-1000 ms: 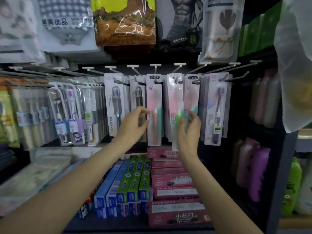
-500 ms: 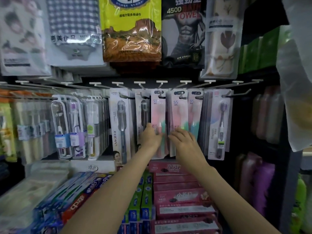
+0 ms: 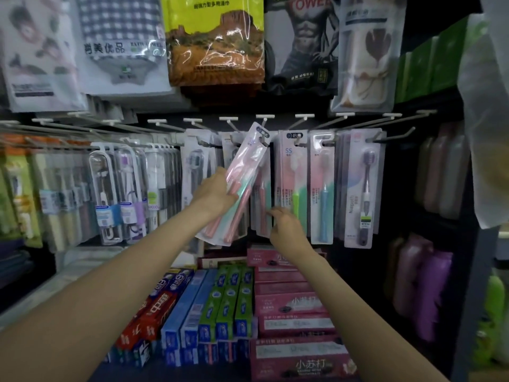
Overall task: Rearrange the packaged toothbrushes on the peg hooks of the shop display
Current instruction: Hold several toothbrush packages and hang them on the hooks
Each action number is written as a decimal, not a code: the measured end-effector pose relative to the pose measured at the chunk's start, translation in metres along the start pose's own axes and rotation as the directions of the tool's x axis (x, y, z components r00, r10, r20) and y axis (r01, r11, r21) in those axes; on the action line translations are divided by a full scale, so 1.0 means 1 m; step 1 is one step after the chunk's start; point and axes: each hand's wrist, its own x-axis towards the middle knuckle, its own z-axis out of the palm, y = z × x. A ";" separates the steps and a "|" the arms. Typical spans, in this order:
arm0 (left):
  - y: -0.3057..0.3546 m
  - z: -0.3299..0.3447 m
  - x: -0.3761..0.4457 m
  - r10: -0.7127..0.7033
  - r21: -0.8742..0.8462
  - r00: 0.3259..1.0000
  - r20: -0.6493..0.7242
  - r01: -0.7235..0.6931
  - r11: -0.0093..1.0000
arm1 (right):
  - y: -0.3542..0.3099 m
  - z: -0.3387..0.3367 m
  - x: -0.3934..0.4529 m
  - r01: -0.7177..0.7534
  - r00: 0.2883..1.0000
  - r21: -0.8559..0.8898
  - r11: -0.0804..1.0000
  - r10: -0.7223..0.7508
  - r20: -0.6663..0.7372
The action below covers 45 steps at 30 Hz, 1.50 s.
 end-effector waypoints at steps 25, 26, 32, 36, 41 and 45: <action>-0.055 -0.002 -0.016 -0.162 -0.326 0.974 -0.157 0.104 0.940 | -0.045 0.027 0.023 -0.074 0.997 0.217 0.973 0.077 -0.003; -0.055 0.000 -0.013 -0.179 -0.357 0.973 -0.147 0.116 0.927 | -0.048 0.028 0.029 -0.144 0.989 0.259 0.955 0.142 0.027; -0.070 -0.009 -0.006 -0.113 -0.286 0.977 -0.182 0.057 0.956 | -0.062 0.032 0.055 -0.337 0.939 0.412 0.846 0.331 0.088; -0.086 -0.021 -0.003 -0.060 -0.202 0.978 -0.201 0.019 0.979 | -0.071 0.041 0.054 -0.371 0.918 0.470 0.801 0.391 0.058; -0.095 -0.028 -0.003 0.011 -0.181 0.977 -0.211 -0.050 0.982 | -0.076 0.028 0.024 -0.281 0.940 0.426 0.860 0.336 -0.060; -0.088 -0.028 -0.010 -0.020 -0.171 0.983 -0.185 -0.012 0.985 | -0.069 -0.020 0.012 -0.248 0.948 0.266 0.931 0.290 -0.129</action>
